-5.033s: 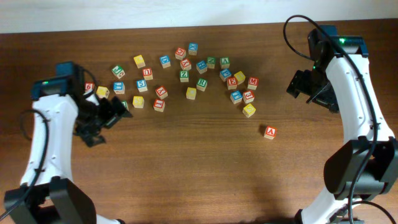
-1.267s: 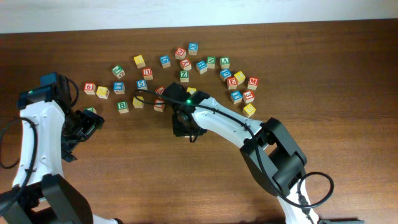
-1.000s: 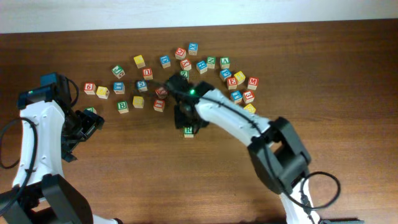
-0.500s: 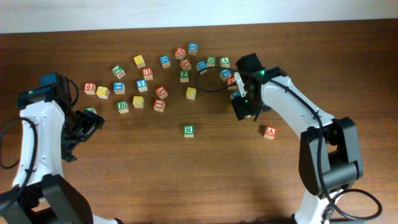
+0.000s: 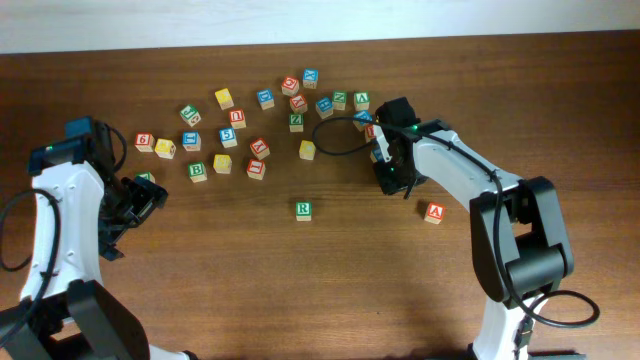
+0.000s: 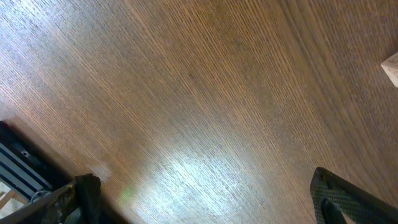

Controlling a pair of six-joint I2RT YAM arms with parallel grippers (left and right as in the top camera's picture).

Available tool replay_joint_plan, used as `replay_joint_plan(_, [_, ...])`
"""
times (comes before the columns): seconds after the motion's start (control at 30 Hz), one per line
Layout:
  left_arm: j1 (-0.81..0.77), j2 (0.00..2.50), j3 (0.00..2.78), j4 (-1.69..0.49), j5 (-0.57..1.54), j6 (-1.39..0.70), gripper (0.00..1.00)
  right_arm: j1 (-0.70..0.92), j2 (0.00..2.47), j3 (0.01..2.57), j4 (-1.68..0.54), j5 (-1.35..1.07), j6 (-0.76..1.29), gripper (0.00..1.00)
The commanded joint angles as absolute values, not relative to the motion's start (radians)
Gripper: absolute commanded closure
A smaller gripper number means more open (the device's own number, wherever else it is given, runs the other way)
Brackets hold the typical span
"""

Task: Spell out RSS
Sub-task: 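Grasp a yellow S block from the cluster with the right gripper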

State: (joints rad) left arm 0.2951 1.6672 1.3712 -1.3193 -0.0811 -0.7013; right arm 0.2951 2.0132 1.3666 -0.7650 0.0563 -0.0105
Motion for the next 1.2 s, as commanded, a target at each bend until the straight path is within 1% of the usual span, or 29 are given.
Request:
replay_joint_plan(0.0, [0.299, 1.67, 1.371, -1.318, -0.083, -0.714, 0.01, 0.295, 2.02, 1.369, -0.766, 0.059, 0.069, 0.71])
replay_joint_plan(0.07, [0.299, 1.67, 1.371, -1.318, -0.083, -0.714, 0.01, 0.297, 2.003, 1.378, -0.793, 0.006, 0.068, 0.73])
replay_joint_plan(0.17, [0.299, 1.67, 1.371, -1.318, -0.083, -0.714, 0.01, 0.32, 1.959, 1.426, -0.897, -0.116, 0.069, 0.74])
replay_joint_plan(0.2, [0.299, 1.67, 1.371, -1.318, -0.083, -0.714, 0.01, 0.34, 1.937, 1.454, -0.95, -0.164, 0.093, 0.76])
replay_joint_plan(0.23, [0.299, 1.67, 1.371, -1.318, -0.083, -0.714, 0.01, 0.359, 1.922, 1.466, -0.973, -0.186, 0.127, 0.76])
replay_joint_plan(0.33, [0.299, 1.67, 1.371, -1.318, -0.083, -0.714, 0.01, 0.454, 1.909, 1.469, -0.999, -0.26, 0.226, 0.72])
replay_joint_plan(0.4, [0.299, 1.67, 1.371, -1.318, -0.083, -0.714, 0.01, 0.529, 1.917, 1.469, -0.969, -0.233, 0.363, 0.72])
replay_joint_plan(0.47, [0.299, 1.67, 1.371, -1.318, -0.083, -0.714, 0.01, 0.589, 1.94, 1.469, -0.937, -0.126, 0.507, 0.72])
replay_joint_plan(0.6, [0.299, 1.67, 1.371, -1.318, -0.083, -0.714, 0.01, 0.664, 2.006, 1.469, -0.906, 0.06, 0.666, 0.72])
replay_joint_plan(0.87, [0.299, 1.67, 1.371, -1.318, -0.083, -0.714, 0.01, 0.669, 2.06, 1.469, -0.851, 0.051, 0.667, 0.72])
replay_joint_plan(1.0, [0.299, 1.67, 1.371, -1.319, -0.083, -0.714, 0.01, 0.669, 2.062, 1.469, -0.881, -0.022, 0.667, 0.72])
replay_joint_plan(1.03, [0.299, 1.67, 1.371, -1.318, -0.083, -0.714, 0.01, 0.669, 2.062, 1.469, -0.882, -0.022, 0.667, 0.73])
replay_joint_plan(1.1, [0.299, 1.67, 1.371, -1.318, -0.083, -0.714, 0.01, 0.668, 2.062, 1.469, -0.87, -0.015, 0.667, 0.79])
replay_joint_plan(1.17, [0.299, 1.67, 1.371, -1.318, -0.083, -0.714, 0.01, 0.667, 2.062, 1.469, -0.826, 0.041, 0.667, 0.8])
